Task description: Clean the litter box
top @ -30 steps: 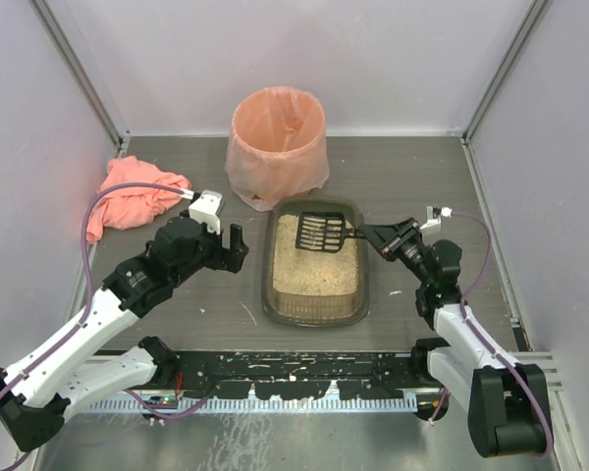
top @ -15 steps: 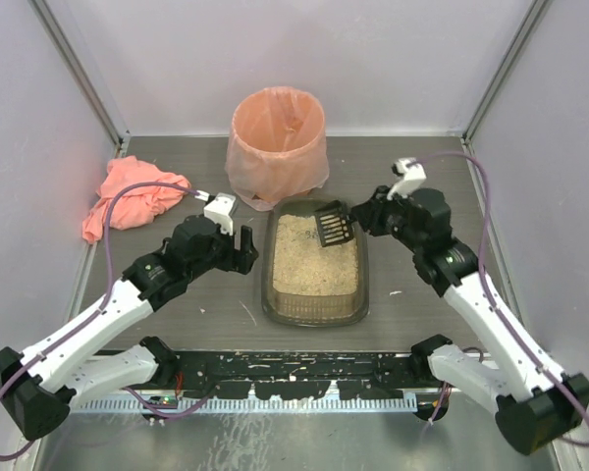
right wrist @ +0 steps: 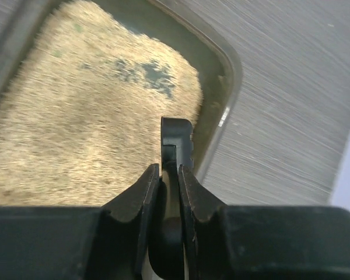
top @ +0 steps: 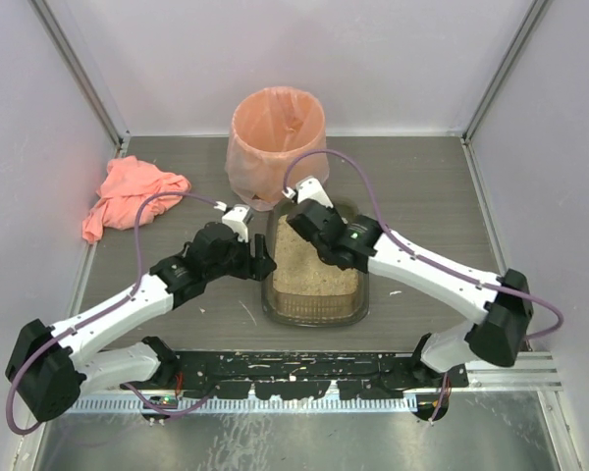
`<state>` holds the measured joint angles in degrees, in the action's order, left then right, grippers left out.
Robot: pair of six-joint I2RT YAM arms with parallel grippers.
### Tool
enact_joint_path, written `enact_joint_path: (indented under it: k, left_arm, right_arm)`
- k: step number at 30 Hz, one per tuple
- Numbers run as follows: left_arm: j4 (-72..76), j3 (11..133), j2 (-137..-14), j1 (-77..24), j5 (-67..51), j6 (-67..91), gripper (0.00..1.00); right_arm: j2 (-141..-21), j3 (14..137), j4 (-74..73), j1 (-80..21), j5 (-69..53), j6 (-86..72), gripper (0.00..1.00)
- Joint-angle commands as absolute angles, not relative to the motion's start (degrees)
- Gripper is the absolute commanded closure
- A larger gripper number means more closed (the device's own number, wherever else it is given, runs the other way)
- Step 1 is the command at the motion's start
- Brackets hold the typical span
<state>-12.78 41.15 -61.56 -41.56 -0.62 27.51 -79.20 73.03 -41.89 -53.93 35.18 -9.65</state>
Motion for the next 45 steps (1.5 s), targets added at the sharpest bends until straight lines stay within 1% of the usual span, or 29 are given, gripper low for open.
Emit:
enact_joint_path:
  k: [1,5,11,16,20,24,33,45]
  left_arm:
    - [-3.5,39.1,-61.4,-42.7,-3.6,30.5,0.34]
    - [-0.3,36.2,-61.3,-43.2,-4.3,32.3,0.35]
    - [2.2,33.6,-61.8,-43.9,-4.3,33.2,0.40]
    - [3.3,32.2,-61.9,-44.1,-4.7,33.0,0.48]
    - [4.5,30.7,-61.5,-44.4,-4.9,32.8,0.56]
    - [5.0,30.2,-62.6,-44.9,-5.3,32.4,0.59]
    - [6.2,29.8,-63.8,-45.6,-5.3,32.3,0.64]
    - [5.8,30.7,-64.9,-46.1,-5.8,31.5,0.66]
  right_arm:
    - [-83.4,80.3,-51.1,-56.2,51.9,-10.4,1.00]
    - [-88.9,84.0,-55.0,-57.5,54.1,-11.7,1.00]
    - [-94.5,84.7,-56.4,-57.9,51.3,-15.0,0.99]
    - [-99.1,87.4,-60.4,-57.8,48.6,-19.8,0.99]
    - [-101.2,88.7,-63.2,-57.9,42.3,-25.8,0.99]
    - [-98.2,85.7,-58.5,-58.1,37.3,-28.4,0.99]
    - [-86.2,77.1,-48.5,-58.2,33.5,-34.7,0.99]
    - [-72.3,58.2,-33.6,-58.1,29.9,-44.9,0.99]
